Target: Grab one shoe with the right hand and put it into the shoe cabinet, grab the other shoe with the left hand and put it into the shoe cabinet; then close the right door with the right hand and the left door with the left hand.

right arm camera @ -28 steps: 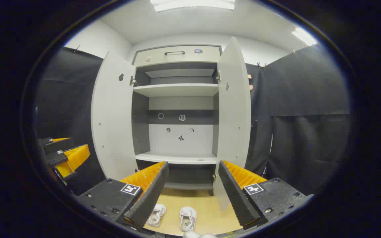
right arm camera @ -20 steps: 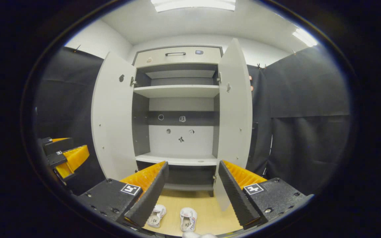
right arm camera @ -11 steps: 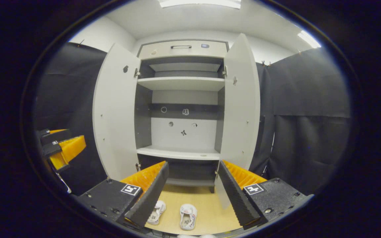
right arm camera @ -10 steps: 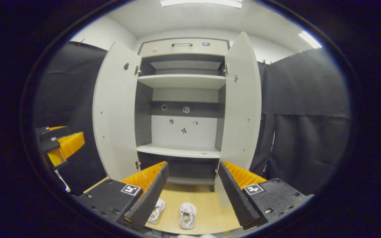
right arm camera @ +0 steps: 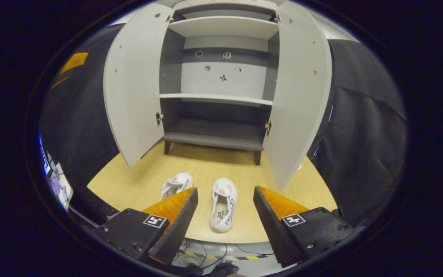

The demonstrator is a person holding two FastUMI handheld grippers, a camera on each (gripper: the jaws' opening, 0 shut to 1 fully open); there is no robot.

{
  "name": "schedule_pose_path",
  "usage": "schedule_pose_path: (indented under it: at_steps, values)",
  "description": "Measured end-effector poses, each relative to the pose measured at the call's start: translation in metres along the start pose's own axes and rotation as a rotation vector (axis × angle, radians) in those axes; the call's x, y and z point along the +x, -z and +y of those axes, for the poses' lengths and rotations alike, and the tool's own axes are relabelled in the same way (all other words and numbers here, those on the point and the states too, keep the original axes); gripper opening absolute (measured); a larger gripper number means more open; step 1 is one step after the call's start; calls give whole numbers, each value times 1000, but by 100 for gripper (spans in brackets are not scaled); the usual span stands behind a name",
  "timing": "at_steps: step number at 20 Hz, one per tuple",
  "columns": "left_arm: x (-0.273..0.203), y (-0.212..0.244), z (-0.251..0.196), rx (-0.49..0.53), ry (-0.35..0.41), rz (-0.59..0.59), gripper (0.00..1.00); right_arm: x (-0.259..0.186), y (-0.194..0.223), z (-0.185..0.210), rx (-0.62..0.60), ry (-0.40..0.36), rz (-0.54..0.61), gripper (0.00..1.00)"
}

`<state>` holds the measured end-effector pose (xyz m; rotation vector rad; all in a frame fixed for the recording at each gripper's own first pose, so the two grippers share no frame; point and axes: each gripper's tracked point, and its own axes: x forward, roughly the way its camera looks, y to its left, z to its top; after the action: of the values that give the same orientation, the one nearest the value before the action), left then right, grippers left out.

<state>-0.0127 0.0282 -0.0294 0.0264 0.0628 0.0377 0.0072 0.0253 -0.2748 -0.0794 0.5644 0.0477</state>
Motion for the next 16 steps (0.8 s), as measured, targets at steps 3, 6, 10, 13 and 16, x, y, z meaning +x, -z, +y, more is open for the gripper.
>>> schedule_pose_path:
  at_steps: [3,6,10,13,16]
  values:
    - [-3,3,2,4,0,6,96,26,29,12,8,-15,59,90]
    - [-5,8,4,3,-8,19,96,59,50,24,26,-33,101,86]
    - [-3,14,7,16,-32,42,96,108,68,30,22,-28,151,81]
    - [-2,17,9,13,-52,59,96,147,82,27,39,-17,201,81]
    - [3,18,10,19,-68,63,96,180,85,25,56,-11,208,76]
